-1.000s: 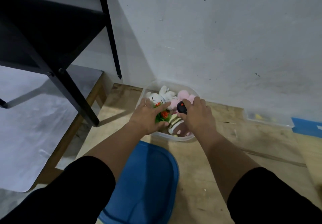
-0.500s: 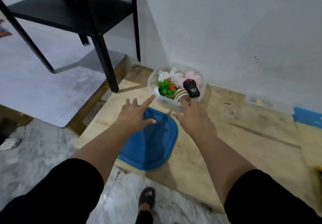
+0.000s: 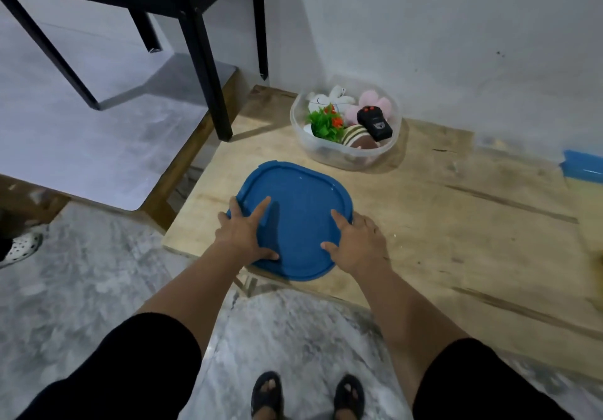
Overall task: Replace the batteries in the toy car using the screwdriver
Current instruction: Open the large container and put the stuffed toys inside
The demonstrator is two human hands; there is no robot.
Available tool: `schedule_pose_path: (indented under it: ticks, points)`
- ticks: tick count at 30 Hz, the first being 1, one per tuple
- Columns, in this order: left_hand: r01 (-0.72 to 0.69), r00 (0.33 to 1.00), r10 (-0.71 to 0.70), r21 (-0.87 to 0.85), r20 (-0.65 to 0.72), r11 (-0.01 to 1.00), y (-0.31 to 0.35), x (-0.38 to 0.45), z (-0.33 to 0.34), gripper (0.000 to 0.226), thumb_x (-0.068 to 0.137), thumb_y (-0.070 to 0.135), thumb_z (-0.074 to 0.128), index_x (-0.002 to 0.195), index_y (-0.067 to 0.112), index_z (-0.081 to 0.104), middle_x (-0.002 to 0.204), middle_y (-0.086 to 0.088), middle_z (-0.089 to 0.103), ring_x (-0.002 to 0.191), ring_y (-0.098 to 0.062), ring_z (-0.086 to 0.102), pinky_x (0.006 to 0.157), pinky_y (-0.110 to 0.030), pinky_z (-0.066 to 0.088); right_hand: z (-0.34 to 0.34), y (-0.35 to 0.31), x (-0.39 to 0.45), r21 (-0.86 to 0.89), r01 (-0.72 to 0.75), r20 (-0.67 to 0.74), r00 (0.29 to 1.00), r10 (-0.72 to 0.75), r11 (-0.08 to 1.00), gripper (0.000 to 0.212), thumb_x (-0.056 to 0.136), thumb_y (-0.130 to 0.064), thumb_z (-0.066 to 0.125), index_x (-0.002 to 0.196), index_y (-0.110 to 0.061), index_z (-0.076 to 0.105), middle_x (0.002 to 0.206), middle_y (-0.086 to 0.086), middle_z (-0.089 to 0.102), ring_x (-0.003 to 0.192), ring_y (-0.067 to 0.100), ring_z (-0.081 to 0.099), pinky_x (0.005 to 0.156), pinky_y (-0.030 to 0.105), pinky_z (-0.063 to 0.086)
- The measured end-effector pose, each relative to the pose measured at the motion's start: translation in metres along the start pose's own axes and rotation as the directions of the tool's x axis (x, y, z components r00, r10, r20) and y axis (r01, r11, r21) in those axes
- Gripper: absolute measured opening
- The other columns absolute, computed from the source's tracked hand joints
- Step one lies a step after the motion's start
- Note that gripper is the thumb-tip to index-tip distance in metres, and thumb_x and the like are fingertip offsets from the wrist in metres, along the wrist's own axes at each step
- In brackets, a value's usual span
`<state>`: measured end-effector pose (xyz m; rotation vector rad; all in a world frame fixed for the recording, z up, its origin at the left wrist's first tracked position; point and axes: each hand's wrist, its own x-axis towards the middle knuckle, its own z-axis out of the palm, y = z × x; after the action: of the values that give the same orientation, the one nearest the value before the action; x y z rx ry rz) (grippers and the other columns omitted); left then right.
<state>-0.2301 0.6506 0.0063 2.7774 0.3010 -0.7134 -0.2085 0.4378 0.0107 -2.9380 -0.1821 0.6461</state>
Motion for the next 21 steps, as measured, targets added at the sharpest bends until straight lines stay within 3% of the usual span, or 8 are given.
schedule_pose_path:
  ticks: [5, 10, 14, 21]
  points:
    - [0.020, 1.000, -0.020, 0.015, 0.002, 1.000, -0.014, -0.003, -0.010, 0.117, 0.059, 0.059, 0.079, 0.145, 0.047, 0.001, 0.150, -0.015, -0.002, 0.133, -0.040, 0.016, 0.100, -0.049, 0.039, 0.002, -0.011, -0.007, 0.183, -0.079, -0.018, 0.996, 0.084, 0.980, 0.081, 0.083, -0.044, 0.063, 0.147, -0.035, 0.015, 0.150, 0.007, 0.027, 0.137, 0.027, 0.029, 0.112, 0.041, 0.031]
    - [-0.043, 0.998, 0.043, -0.005, -0.035, 0.999, -0.023, -0.009, -0.036, 0.117, 0.057, 0.063, 0.078, 0.146, 0.044, 0.004, 0.144, -0.011, 0.016, 0.130, -0.037, 0.019, 0.102, -0.047, 0.037, -0.025, -0.029, -0.023, 0.343, -0.101, -0.142, 0.977, 0.158, 0.934, 0.072, 0.086, -0.043, 0.058, 0.147, -0.026, 0.024, 0.144, 0.008, 0.025, 0.124, 0.027, 0.044, 0.105, 0.035, 0.040]
    - [-0.112, 0.990, 0.107, -0.056, -0.087, 0.992, -0.018, -0.007, -0.061, 0.113, 0.057, 0.065, 0.076, 0.145, 0.044, 0.008, 0.143, -0.011, 0.018, 0.129, -0.036, 0.019, 0.103, -0.046, 0.036, -0.048, -0.044, -0.021, 0.497, -0.056, -0.262, 0.942, 0.211, 0.866, 0.069, 0.087, -0.039, 0.059, 0.145, -0.019, 0.028, 0.143, 0.011, 0.018, 0.128, 0.027, 0.038, 0.110, 0.036, 0.035]
    - [-0.159, 0.972, 0.151, -0.031, -0.177, 0.987, 0.025, 0.020, -0.106, 0.111, 0.060, 0.065, 0.074, 0.147, 0.041, 0.008, 0.153, -0.012, 0.005, 0.136, -0.038, 0.011, 0.108, -0.048, 0.031, -0.099, -0.034, 0.010, 0.469, -0.066, -0.317, 0.918, 0.238, 0.881, 0.068, 0.090, -0.039, 0.054, 0.147, -0.020, 0.023, 0.147, 0.015, 0.014, 0.136, 0.028, 0.029, 0.113, 0.035, 0.030]
